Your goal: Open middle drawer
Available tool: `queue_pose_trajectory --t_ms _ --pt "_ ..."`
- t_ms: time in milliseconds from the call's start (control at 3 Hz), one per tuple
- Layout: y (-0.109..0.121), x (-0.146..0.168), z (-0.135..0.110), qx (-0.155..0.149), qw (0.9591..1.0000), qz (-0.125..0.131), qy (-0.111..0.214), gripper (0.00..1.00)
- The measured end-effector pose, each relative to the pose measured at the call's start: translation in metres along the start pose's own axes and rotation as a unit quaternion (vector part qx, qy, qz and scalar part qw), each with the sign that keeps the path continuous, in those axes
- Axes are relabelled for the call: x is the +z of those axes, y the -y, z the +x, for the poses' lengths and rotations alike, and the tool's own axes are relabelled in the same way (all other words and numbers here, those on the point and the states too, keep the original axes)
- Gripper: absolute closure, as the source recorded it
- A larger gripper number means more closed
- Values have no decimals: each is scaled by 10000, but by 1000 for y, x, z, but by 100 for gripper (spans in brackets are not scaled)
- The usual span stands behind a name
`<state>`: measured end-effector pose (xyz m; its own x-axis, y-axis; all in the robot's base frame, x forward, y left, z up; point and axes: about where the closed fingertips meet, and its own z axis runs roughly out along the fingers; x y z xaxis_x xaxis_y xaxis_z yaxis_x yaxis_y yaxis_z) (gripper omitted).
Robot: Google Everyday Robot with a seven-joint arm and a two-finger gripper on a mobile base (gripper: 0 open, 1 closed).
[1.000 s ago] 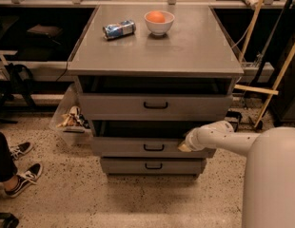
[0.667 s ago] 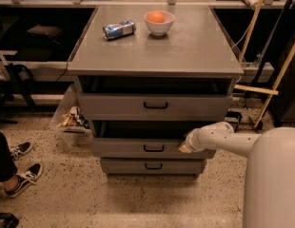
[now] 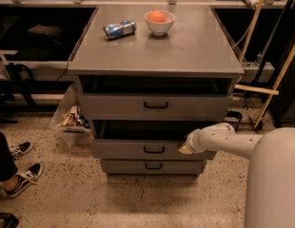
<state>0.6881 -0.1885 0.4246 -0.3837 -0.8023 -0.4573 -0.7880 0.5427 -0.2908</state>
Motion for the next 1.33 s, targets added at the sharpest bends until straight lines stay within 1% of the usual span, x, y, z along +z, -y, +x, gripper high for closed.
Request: queue_pose_trajectory --t_ms 1000,1333 --pt "-4 -4 2 39 10000 -3 8 100" --pt "-10 -6 7 84 10000 -4 17 100"
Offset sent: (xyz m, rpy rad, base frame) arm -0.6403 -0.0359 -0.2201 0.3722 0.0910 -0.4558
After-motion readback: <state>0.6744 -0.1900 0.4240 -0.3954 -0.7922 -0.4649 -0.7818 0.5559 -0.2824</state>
